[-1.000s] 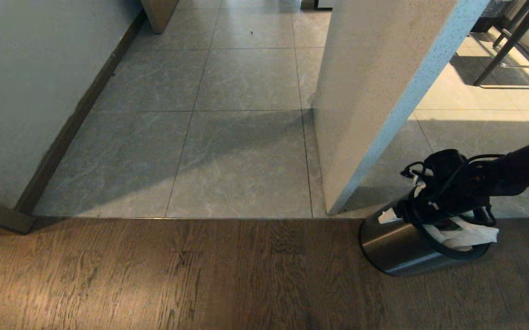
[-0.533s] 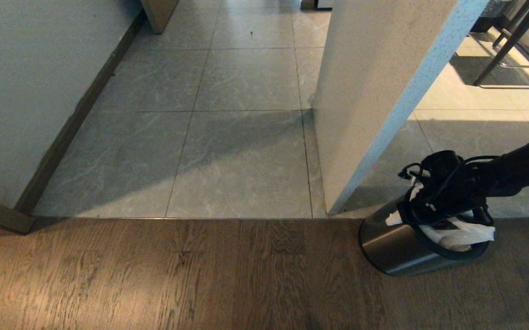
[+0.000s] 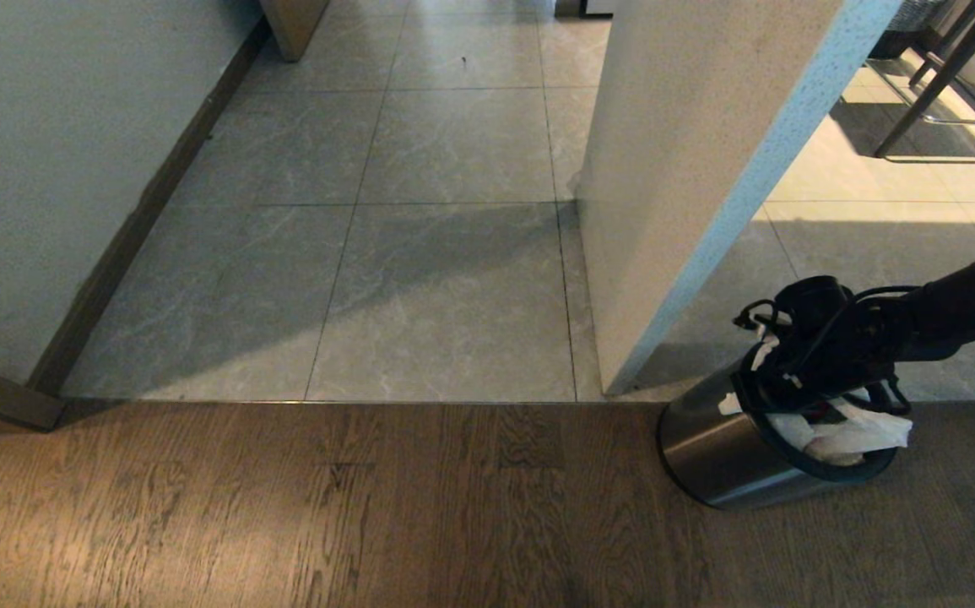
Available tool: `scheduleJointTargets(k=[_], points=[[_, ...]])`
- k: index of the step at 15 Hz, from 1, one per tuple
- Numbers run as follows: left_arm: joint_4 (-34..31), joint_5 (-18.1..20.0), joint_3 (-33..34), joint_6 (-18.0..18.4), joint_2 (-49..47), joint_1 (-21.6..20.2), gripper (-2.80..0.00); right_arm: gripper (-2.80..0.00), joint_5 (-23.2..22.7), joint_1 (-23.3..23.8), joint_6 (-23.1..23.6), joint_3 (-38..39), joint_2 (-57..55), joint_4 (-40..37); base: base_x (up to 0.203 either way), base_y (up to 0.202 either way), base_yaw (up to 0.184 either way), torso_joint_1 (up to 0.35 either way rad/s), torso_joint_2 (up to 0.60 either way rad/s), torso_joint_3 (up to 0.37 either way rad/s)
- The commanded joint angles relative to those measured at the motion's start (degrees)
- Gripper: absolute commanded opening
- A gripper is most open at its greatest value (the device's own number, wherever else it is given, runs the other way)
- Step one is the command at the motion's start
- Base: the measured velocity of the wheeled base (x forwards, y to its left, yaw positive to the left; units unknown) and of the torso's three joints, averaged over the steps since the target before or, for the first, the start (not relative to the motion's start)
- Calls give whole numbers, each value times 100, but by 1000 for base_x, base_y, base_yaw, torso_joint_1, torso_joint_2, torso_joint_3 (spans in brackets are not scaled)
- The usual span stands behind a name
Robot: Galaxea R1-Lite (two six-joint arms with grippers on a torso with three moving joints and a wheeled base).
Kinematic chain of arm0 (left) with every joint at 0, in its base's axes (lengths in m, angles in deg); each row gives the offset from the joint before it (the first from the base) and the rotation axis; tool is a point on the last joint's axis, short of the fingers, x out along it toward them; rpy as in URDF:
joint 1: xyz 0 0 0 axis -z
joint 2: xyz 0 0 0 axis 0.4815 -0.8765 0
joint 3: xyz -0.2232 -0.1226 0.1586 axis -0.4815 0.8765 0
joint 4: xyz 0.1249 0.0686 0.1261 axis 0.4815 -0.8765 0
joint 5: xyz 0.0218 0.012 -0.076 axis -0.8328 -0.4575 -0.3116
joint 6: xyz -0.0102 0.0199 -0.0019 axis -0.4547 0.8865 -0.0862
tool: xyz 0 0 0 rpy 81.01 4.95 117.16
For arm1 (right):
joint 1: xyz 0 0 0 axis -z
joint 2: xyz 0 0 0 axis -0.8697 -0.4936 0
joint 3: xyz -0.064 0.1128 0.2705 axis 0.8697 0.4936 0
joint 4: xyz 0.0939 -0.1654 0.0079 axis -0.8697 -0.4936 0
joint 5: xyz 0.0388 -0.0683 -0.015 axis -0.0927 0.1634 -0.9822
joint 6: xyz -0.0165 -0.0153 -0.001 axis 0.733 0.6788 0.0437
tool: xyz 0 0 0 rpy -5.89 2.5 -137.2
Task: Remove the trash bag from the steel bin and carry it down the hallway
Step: Place the outer trash can on the ground
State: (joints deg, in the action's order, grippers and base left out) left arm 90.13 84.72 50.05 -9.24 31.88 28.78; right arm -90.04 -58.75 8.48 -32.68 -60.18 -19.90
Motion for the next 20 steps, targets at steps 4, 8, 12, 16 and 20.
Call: scheduleJointTargets(k=[4, 8, 12, 16, 20], points=[[3, -1, 9, 0, 11, 0, -280, -280, 7, 41, 52, 286, 721, -1, 0, 0, 0, 0, 0, 0], [3, -1, 9, 0, 11, 0, -280, -280, 167, 44, 278, 538, 1141, -11, 0, 0, 0, 0, 0, 0], [3, -1, 1, 0, 11, 0, -280, -280, 166, 45, 484, 821, 1752, -59, 0, 0, 0, 0, 0, 0], [3, -1, 1, 0, 11, 0, -280, -280, 171, 83, 625, 978, 2738, -273, 0, 0, 0, 0, 0, 0], [3, -1, 9, 0, 11, 0, -280, -280, 172, 283, 806, 957, 3783, -661, 0, 0, 0, 0, 0, 0]])
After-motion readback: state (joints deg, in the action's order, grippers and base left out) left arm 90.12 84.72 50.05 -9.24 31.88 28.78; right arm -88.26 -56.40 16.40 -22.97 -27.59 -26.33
